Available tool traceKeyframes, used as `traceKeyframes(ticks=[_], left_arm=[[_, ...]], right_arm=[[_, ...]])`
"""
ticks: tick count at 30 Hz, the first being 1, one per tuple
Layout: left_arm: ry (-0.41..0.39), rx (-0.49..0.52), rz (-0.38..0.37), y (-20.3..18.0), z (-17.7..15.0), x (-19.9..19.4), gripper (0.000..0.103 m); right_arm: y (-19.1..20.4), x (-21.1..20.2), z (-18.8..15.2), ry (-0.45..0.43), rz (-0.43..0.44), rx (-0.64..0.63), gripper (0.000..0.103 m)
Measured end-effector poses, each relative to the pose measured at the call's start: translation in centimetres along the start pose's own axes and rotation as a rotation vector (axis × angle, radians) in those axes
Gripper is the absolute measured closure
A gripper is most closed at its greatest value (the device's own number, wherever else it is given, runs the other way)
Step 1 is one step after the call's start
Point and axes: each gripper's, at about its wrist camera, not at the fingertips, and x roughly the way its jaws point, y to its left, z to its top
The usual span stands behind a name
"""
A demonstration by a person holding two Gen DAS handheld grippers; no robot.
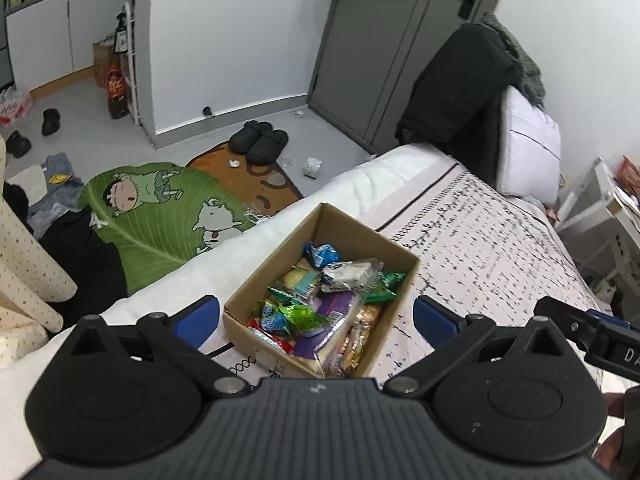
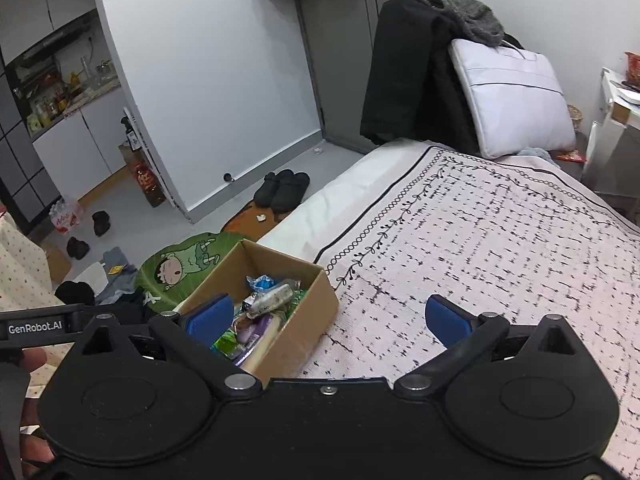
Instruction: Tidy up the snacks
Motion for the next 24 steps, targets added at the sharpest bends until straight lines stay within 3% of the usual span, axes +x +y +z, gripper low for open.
traceKeyframes(ticks=[24], left_arm=[[-0.106, 0.174, -0.094, -3.2, -4.3, -9.7, 0.001]], right_arm=[[-0.8, -11.2, -4.6, -0.104, -0.041, 0.046, 0.000]])
